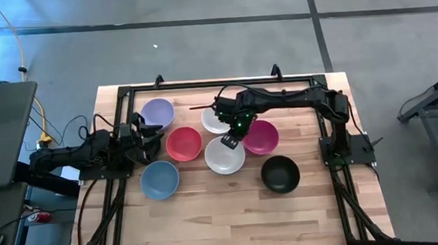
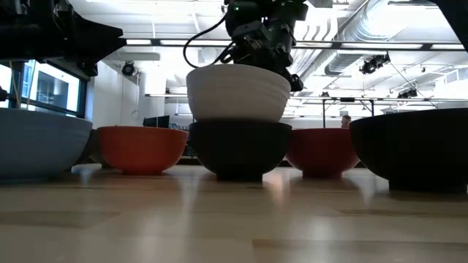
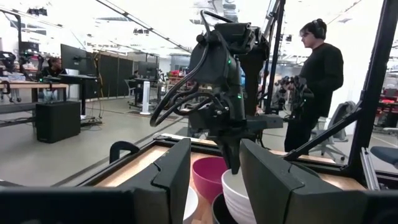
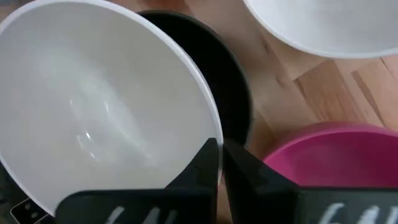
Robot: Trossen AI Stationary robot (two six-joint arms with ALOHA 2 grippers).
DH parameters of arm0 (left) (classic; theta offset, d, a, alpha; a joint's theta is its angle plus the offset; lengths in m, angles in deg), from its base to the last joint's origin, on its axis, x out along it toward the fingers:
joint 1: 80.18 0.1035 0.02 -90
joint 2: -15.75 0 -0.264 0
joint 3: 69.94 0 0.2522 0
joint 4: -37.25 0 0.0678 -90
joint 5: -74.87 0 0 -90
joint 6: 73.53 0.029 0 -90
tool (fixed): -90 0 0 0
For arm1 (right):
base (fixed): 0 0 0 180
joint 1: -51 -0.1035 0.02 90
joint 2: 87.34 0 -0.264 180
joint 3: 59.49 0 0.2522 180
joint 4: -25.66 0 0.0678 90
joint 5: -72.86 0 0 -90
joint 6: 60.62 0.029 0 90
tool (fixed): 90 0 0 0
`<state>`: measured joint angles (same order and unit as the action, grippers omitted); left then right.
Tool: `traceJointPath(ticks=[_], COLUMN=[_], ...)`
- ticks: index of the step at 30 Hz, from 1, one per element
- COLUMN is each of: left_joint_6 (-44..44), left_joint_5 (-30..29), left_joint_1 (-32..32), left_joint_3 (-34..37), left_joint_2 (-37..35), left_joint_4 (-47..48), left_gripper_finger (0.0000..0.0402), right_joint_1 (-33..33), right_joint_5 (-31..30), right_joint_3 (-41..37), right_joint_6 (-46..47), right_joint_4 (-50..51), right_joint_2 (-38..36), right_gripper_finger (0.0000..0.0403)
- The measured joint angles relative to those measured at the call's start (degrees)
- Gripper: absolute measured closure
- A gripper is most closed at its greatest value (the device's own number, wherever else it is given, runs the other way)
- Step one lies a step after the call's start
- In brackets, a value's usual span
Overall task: Nest bowls inside each other
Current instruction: Stack the right white bowl on top of the middle black bowl, then stack the orange bowl on top of the bottom white bowl
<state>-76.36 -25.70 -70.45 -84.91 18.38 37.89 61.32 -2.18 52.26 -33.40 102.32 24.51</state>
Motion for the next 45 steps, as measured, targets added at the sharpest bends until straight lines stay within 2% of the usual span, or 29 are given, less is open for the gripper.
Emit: traceJointPath(ticks=[13,19,29,32,39,45], left_joint_6=[0.0,0.0,0.0,0.01,0.02,0.0], left_joint_5=[0.02,0.04,0.07,0.07,0.08,-1.85], left_joint_1=[-0.02,-0.02,-0.02,-0.02,-0.02,-0.02], left_joint_3=[0.0,0.0,0.0,0.0,0.0,0.0], left_joint_2=[0.0,0.0,0.0,0.0,0.0,0.0], left_joint_4=[0.07,0.37,0.42,0.44,1.19,2.4], left_gripper_finger=[0.0275,0.0275,0.0275,0.0275,0.0275,0.0275], right_joint_1=[-0.72,-0.69,-0.85,-1.01,-1.0,-1.0], right_joint_5=[-1.04,-3.46,-3.25,-2.43,-2.36,-2.57], right_joint_3=[0.02,0.02,0.01,0.0,0.16,6.46], right_joint_6=[1.29,2.0,2.3,2.06,1.74,-3.06], right_joint_4=[0.87,1.36,0.27,-0.46,-0.85,3.09], right_joint_2=[3.73,3.78,3.78,3.76,3.76,3.76], right_gripper_finger=[0.0403,0.0403,0.0398,0.0379,0.03,0.0262])
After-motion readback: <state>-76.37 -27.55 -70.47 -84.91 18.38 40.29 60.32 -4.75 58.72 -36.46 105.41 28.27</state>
